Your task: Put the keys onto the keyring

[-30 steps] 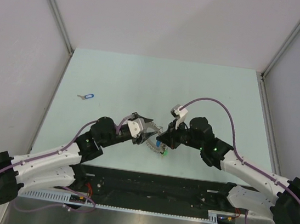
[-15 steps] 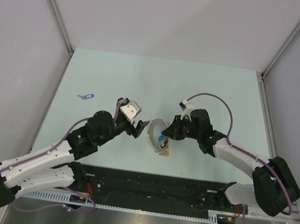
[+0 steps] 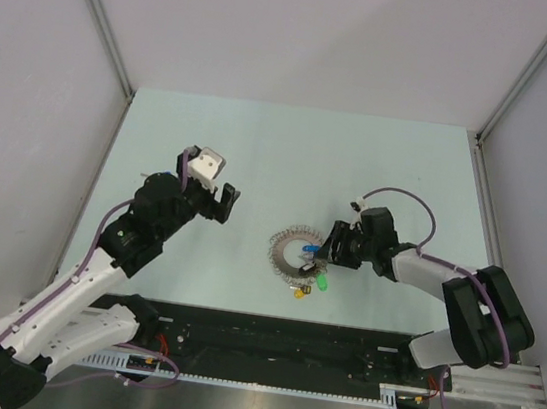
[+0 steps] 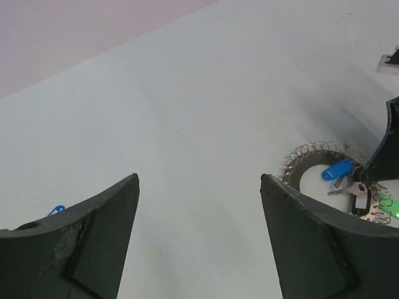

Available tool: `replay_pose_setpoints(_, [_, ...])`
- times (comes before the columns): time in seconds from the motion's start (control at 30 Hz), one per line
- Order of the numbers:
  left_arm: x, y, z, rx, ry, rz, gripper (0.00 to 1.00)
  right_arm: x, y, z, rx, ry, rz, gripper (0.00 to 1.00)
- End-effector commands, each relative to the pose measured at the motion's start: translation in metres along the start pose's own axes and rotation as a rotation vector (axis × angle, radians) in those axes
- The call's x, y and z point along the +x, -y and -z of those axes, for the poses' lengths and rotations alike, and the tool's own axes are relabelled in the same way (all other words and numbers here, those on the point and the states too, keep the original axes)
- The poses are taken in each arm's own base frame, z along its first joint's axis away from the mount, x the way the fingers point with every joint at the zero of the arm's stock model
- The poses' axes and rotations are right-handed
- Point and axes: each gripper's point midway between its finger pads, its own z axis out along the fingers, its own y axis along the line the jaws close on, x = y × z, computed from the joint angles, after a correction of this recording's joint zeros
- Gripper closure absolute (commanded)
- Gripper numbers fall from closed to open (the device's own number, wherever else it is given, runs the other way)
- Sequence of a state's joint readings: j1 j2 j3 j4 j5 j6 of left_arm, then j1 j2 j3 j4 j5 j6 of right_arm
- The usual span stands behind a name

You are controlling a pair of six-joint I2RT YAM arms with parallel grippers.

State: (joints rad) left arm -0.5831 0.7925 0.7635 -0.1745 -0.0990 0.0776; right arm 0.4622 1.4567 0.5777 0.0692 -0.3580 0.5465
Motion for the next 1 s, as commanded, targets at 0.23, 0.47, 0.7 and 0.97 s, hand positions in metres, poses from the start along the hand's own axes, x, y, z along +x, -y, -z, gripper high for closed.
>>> replay_pose_setpoints(0.23, [0.003, -0.007, 0.001, 0.007, -0.022, 0.044, 0.11, -0.023, 0.009, 0.039, 0.124, 0.116, 0.153, 0.32])
replay_pose_setpoints(0.47, [0.008, -0.009, 0.008, -0.013, -0.025, 0.063, 0.07, -0.043, -0.009, 0.031, 0.2, 0.162, 0.299, 0.39])
replay_pose_setpoints(0.7, [0.018, -0.016, 0.008, -0.054, -0.045, 0.058, 0.07, -0.064, -0.009, 0.007, 0.269, 0.182, 0.382, 0.57])
replay_pose_setpoints(0.97, [0.022, -0.021, 0.007, -0.071, -0.055, 0.055, 0.07, -0.072, -0.017, -0.017, 0.251, 0.174, 0.435, 0.73])
